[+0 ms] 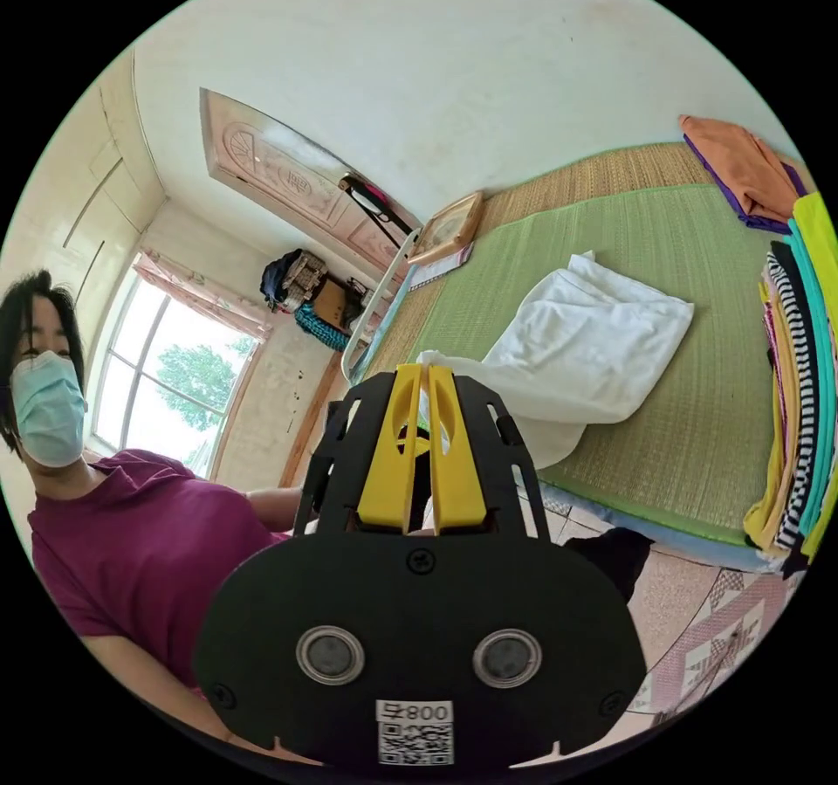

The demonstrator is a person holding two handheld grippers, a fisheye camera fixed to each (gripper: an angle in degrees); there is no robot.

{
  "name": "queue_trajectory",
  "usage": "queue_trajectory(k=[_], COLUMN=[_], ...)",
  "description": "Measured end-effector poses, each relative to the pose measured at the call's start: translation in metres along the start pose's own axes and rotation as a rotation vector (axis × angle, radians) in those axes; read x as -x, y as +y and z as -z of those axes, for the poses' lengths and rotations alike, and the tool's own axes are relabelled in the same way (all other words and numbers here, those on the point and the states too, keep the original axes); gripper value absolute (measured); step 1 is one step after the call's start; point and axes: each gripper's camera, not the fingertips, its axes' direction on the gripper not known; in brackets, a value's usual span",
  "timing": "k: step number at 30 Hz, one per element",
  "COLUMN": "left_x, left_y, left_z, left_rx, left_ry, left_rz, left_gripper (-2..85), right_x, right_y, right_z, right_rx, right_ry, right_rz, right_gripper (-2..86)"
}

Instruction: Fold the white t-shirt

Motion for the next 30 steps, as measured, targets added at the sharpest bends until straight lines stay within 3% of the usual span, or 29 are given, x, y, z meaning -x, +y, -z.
queue_trajectory(k=[4, 13, 22, 30], left_x=[0.035, 0.074, 0.096, 0.111], left_y=[0.011, -0.005, -0.013, -0.002], left_z=[-0.025, -0.088, -0.098, -0.09], left_rx=[0.073, 0.221, 0.243, 0.217], left_ry=[0.136, 0.246, 0.218, 0.189], left_rz=[0.106, 0.225, 0.265, 0.301], left_gripper=[6.8, 7.6, 1.1, 5.6], right_x=[-0.01, -0.098, -0.126, -0.105], right_y=[0.021, 0.048, 0.063, 0.072], right_z=[0.019, 0.045, 0.051, 0.051], right_rx=[-0.024, -0.083, -0.123, -0.143], right_ry=[0.158, 0.21, 0.219, 0.287], right_rz=[-0.068, -0.322, -0.425, -0.415], right_gripper=[0.9, 1.2, 0.9, 1.6])
